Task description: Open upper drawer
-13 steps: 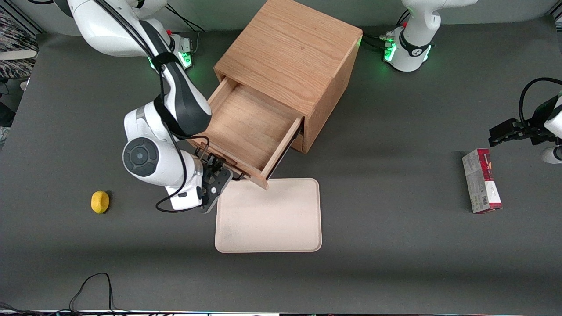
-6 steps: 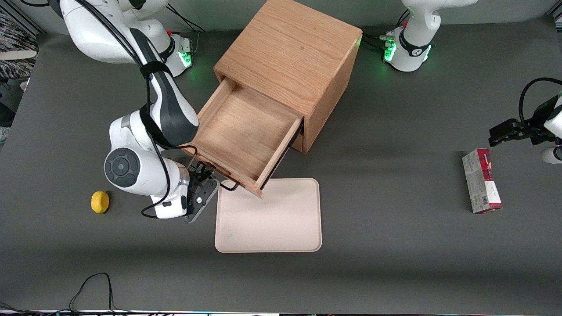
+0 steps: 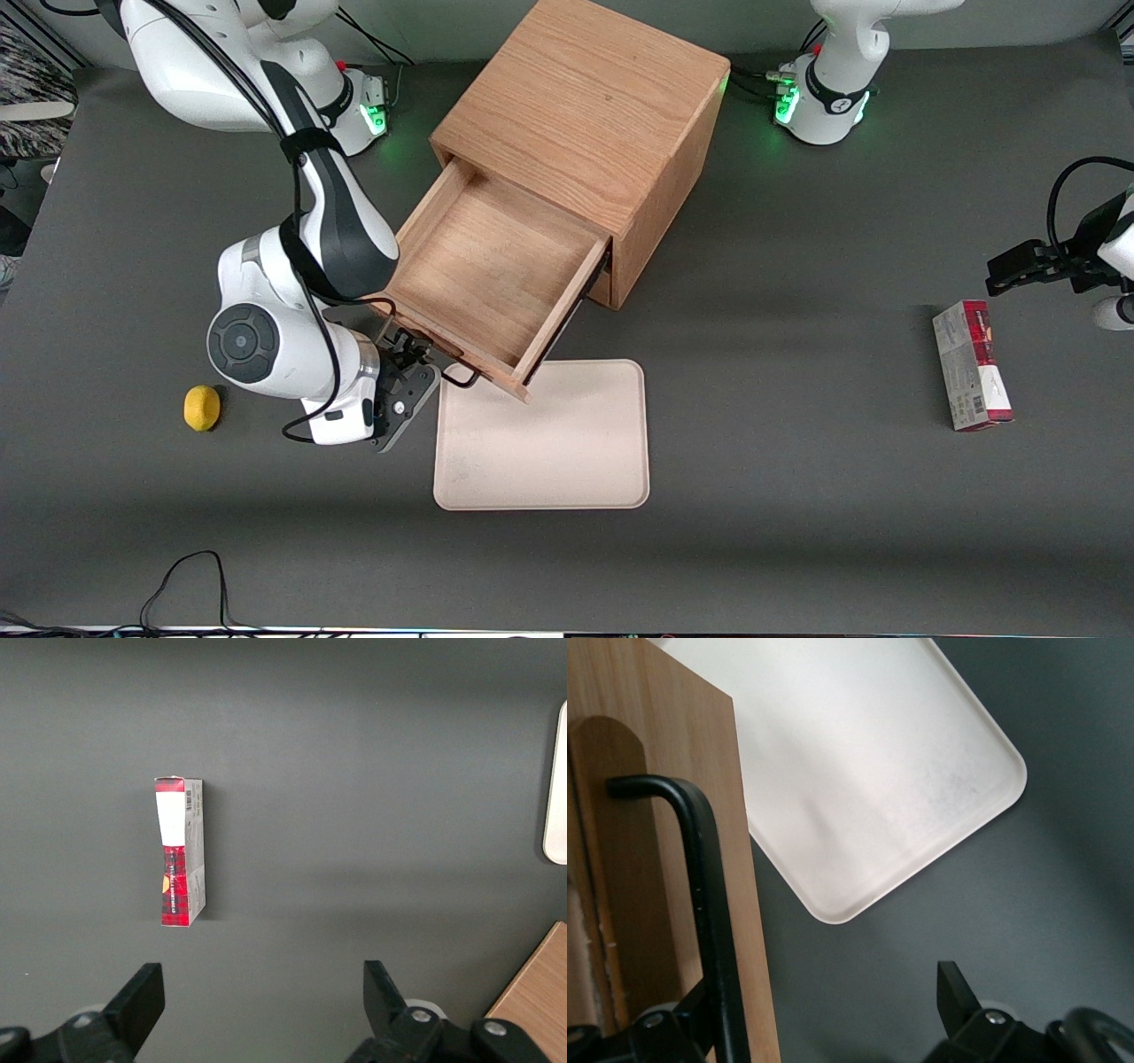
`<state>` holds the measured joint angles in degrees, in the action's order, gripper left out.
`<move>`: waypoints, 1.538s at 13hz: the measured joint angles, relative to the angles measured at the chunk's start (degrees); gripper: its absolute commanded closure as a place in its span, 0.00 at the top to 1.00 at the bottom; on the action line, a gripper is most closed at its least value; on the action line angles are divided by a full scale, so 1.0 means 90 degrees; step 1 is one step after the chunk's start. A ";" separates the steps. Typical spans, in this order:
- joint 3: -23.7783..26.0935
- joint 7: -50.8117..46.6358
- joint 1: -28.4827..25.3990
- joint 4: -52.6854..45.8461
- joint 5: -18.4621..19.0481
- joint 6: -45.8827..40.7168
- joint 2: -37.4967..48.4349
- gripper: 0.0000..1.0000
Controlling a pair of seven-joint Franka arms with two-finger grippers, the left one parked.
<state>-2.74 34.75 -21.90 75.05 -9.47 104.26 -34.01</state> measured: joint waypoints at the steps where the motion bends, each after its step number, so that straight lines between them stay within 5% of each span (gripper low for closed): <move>1: 0.0002 -0.0001 0.0000 -0.0073 0.0000 -0.0062 0.0000 1.00; 8: -0.0075 -0.0056 0.0087 -0.1204 0.0006 -0.1150 0.0294 1.00; 20: -0.1741 -0.2807 0.0434 -0.1002 0.0212 -0.2549 0.1694 1.00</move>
<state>-18.41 9.48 -17.99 66.03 -7.56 81.31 -18.76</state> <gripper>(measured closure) 0.000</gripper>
